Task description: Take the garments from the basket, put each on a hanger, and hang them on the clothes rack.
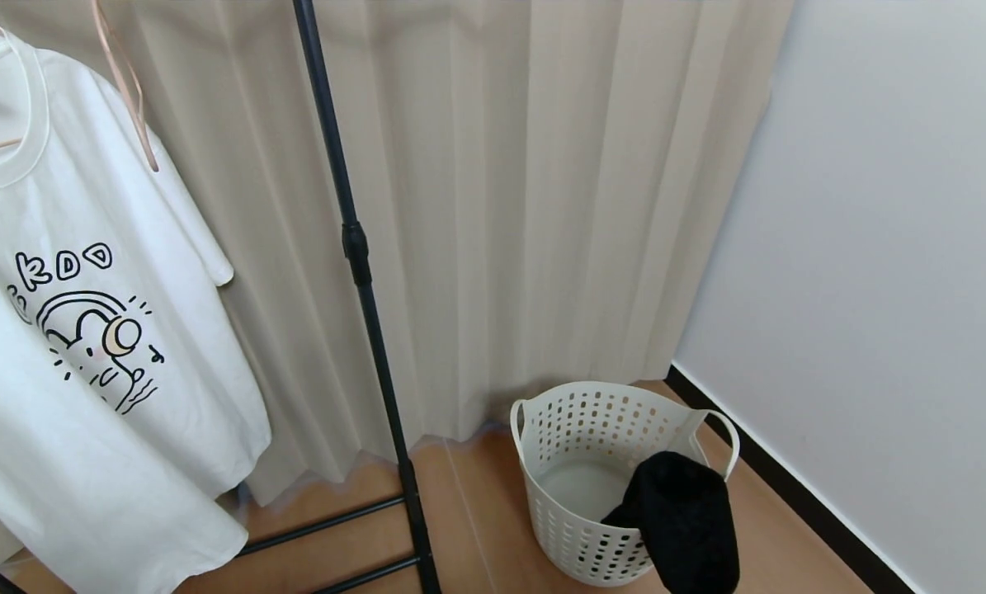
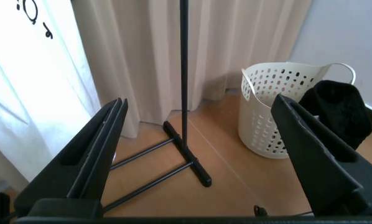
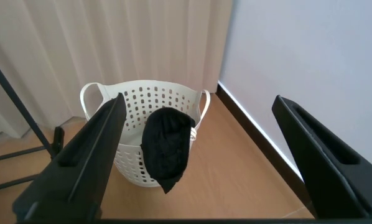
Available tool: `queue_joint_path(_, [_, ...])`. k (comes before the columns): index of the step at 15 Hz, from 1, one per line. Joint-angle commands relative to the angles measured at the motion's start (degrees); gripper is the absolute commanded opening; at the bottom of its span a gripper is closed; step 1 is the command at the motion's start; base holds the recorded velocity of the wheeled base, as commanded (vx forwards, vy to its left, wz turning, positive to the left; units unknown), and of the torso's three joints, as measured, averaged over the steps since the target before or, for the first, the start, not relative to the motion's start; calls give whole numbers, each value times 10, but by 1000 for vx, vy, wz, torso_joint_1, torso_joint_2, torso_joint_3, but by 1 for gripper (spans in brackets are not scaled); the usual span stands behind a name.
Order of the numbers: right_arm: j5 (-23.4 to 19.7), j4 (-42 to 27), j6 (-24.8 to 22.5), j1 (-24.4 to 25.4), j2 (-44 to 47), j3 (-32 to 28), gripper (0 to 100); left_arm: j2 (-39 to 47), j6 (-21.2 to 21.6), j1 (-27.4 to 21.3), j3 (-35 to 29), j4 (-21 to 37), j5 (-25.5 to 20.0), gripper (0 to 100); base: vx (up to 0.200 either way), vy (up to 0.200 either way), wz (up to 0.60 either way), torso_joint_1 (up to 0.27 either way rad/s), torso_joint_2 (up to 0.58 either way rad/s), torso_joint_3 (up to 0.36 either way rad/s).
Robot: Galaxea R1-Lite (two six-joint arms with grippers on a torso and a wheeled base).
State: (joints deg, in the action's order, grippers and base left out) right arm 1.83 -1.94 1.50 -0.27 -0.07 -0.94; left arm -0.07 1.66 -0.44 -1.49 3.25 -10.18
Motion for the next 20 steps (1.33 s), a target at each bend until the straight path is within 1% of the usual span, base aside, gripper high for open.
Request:
queue_joint_path(1, [0,0,0,0,1,0,100,1,0,0,0,0,0,100,0,0,0,0,0,0])
queue_joint_path(6, [0,0,1,0,1,0,100,1,0,0,0,0,1,100,0,0,0,0,1,-44])
queue_joint_path(20, [0,0,1,0,1,0,100,1,-2,0,0,0,2,100,0,0,0,3,1,-194])
